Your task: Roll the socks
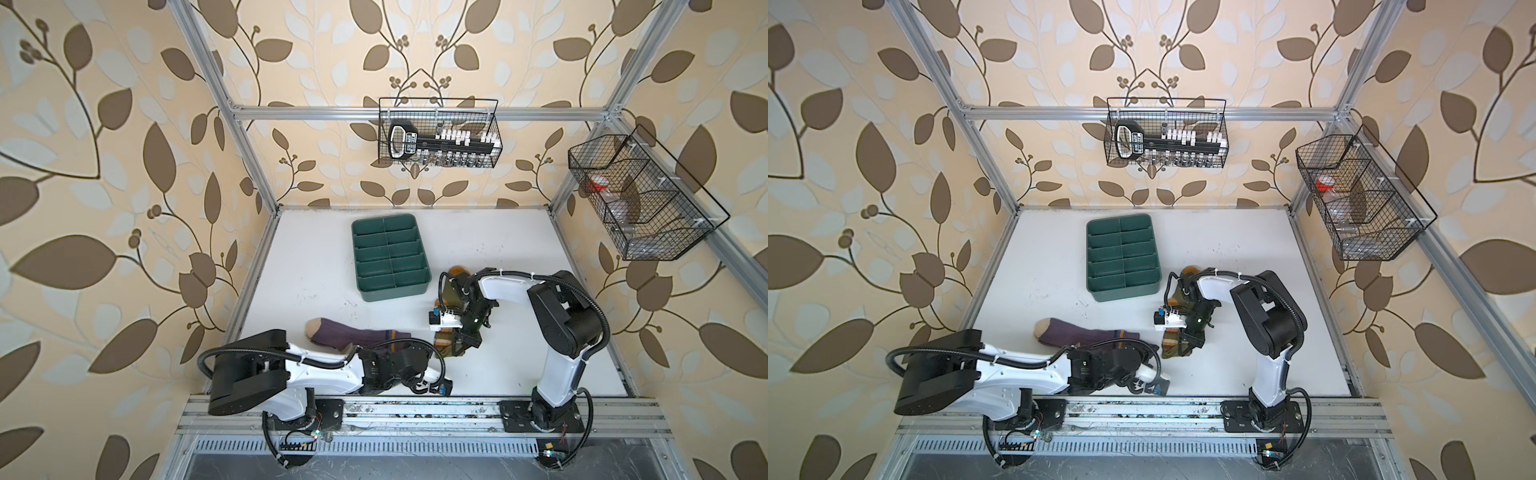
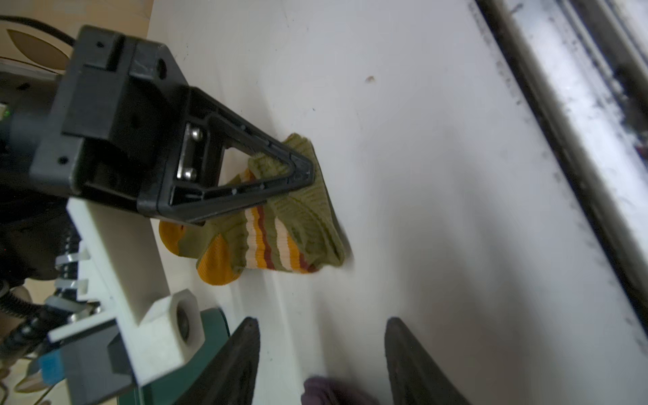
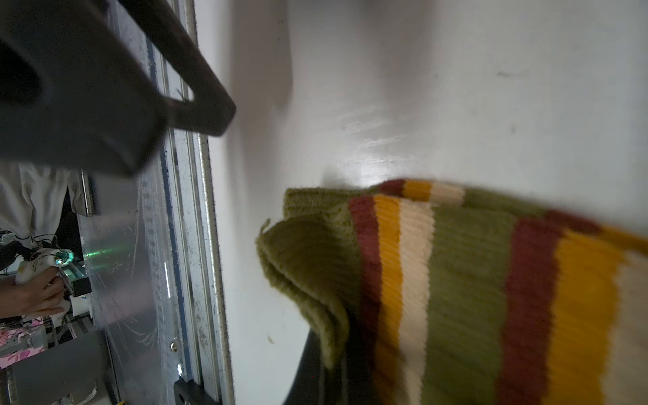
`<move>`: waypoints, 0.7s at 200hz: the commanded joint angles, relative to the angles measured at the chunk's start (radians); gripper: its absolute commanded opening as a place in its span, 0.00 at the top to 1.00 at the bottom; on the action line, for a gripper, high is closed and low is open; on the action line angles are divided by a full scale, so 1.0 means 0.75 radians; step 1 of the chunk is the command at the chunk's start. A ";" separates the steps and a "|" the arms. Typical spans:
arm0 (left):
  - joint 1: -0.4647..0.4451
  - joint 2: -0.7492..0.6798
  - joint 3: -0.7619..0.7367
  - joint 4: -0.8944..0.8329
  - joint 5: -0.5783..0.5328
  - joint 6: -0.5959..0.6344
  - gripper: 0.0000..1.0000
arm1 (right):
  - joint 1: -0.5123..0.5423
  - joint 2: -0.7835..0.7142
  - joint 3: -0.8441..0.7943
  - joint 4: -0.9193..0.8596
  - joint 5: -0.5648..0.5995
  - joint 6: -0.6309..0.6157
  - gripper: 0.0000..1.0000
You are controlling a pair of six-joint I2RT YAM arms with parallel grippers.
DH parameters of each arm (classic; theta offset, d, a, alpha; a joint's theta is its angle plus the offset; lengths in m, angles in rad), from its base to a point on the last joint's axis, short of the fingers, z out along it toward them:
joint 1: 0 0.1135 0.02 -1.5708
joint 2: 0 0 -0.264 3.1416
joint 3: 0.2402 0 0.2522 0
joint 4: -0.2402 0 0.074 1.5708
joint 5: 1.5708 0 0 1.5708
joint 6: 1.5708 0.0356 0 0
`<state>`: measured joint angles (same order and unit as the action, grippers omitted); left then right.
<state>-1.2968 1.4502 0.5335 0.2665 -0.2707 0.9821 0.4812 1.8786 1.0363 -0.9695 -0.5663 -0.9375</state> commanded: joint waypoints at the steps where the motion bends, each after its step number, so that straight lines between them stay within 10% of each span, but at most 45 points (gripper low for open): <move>1: -0.004 0.098 0.061 0.231 -0.014 -0.058 0.41 | 0.010 0.052 -0.013 0.069 0.086 -0.001 1.00; 73: 0.011 0.277 0.083 0.336 0.021 -0.136 0.44 | 0.017 0.059 -0.011 0.081 0.103 0.015 1.00; 140: 0.064 0.381 0.124 0.332 0.047 -0.216 0.74 | 0.015 0.034 -0.030 0.100 0.100 0.019 1.00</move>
<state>-1.2667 1.7157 0.6003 0.5262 -0.2638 0.8566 0.4824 1.8786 1.0363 -0.9684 -0.5659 -0.9195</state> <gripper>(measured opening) 0.317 0.051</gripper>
